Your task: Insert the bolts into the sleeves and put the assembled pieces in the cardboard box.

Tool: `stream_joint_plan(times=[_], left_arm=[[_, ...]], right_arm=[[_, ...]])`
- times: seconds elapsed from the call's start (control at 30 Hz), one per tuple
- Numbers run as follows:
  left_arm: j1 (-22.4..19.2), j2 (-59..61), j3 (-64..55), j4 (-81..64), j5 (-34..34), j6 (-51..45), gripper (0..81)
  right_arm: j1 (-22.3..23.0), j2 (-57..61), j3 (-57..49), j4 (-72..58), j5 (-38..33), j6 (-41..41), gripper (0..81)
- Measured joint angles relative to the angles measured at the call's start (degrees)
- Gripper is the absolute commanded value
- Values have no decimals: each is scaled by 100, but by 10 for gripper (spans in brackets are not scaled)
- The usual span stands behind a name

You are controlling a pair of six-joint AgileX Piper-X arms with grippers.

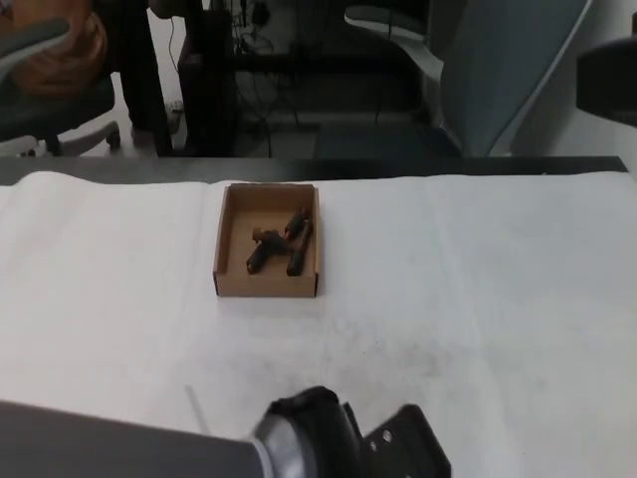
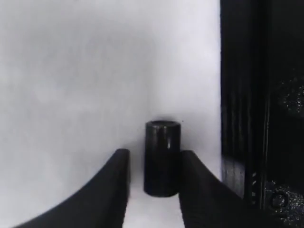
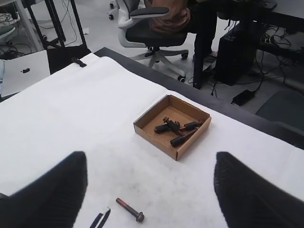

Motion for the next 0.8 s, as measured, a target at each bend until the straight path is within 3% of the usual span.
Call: stream_joint_plan(times=[0.03,0.07,0.23,0.33,0.57,0.8], left_arm=[[-53,23,-44,56,-25,-15,29],[-118,45,-88,146,-22,-16,17],[-306,42,-209,457,-51,-270,18],[-247,-165,-208,487,-424,-627,18],[685,-2282,-208,472,-1194,-1476,18],[1686,-5073,128,189,-1689,-1896,18]], right_arm=[[0,0,0,0,0,0,700],[0,0,0,0,0,0,700],[0,0,0,0,0,0,700],[0,-12,92,5,9,0,700],[0,11,688,33,14,-144,700],[0,681,834,-65,-190,-1006,700]])
